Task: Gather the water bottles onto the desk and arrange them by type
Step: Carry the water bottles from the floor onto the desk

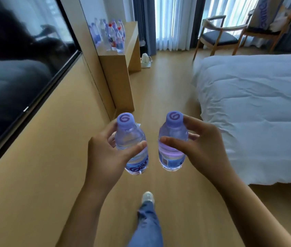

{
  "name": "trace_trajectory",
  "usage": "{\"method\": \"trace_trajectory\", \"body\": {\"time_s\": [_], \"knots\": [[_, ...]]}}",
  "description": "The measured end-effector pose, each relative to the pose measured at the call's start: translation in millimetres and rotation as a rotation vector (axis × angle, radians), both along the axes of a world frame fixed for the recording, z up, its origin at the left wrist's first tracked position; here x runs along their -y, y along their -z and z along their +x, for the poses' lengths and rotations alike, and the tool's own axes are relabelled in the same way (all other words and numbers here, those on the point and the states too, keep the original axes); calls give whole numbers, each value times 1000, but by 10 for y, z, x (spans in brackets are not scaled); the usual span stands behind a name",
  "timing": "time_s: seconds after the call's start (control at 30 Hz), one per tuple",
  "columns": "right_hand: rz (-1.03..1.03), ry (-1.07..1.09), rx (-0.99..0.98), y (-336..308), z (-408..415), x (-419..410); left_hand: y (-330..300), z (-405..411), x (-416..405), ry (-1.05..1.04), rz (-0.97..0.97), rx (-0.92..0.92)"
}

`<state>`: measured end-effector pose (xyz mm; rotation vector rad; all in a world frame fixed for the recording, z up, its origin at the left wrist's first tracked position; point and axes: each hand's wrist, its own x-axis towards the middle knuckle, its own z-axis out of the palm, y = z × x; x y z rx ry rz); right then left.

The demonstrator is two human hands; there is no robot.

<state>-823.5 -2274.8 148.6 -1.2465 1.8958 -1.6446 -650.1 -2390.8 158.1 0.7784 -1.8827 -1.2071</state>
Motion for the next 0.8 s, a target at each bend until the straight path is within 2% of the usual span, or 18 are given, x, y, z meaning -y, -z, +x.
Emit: {"method": "trace_trajectory", "body": {"time_s": [0.23,0.57,0.8], "knots": [[0,47,-51,71,-1226,1695,56,-1280,1779,33,-12,-4],[-20,116,-28,-24,-2857,3539,-52,-2974,3719,111,22,-44],[2,91,-47,117,-4240,4914,102,-4334,5044,51,32,-33]]}}
